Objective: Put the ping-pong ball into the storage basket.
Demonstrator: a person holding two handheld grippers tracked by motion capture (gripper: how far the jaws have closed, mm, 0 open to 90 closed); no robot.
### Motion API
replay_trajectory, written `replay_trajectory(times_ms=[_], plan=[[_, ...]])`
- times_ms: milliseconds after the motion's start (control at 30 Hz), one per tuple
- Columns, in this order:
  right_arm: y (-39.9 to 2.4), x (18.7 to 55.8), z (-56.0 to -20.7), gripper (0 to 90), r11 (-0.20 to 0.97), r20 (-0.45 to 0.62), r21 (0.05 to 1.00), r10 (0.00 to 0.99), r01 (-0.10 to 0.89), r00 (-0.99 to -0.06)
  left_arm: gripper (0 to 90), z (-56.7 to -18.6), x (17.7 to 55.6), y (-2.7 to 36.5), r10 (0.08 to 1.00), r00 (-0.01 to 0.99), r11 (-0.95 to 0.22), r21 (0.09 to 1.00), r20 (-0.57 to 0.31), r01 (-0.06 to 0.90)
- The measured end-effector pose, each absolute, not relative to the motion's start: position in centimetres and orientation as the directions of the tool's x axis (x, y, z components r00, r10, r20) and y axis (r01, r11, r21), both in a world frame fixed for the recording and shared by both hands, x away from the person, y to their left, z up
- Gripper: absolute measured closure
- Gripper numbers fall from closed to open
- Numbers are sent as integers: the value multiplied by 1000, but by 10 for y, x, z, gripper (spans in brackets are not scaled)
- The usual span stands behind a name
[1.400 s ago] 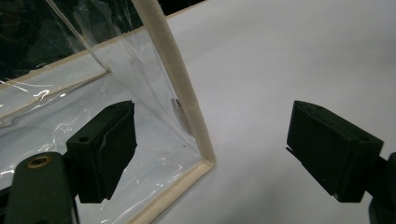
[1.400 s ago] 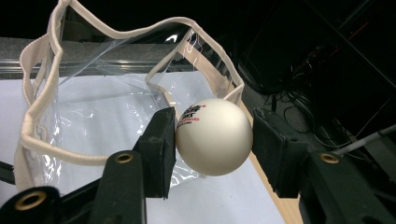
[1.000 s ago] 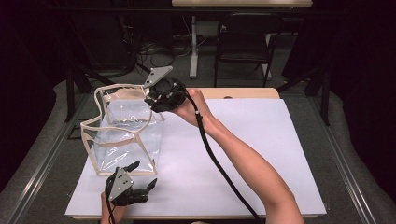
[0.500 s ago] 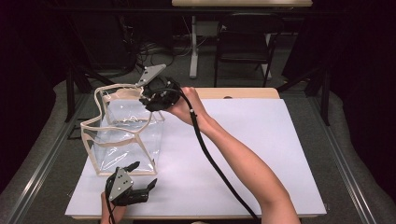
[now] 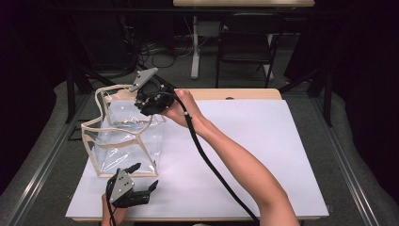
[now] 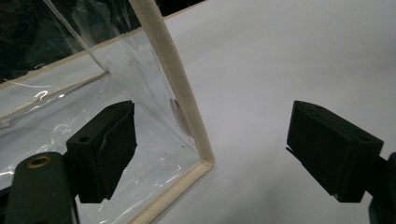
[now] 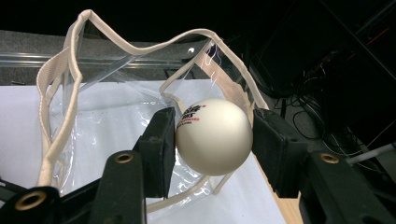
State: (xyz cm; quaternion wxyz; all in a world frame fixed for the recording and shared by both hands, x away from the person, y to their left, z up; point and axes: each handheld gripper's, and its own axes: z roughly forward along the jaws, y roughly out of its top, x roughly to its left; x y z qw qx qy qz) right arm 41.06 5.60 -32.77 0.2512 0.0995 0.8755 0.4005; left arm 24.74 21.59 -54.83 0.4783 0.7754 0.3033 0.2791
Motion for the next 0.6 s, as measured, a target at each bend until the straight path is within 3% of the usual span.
replay_trajectory(times_ms=[600], plan=[[71,409,-328,509,673,-354,739,354,-27,-866,160,-548,247,216,737,661,-359,911,143,203]])
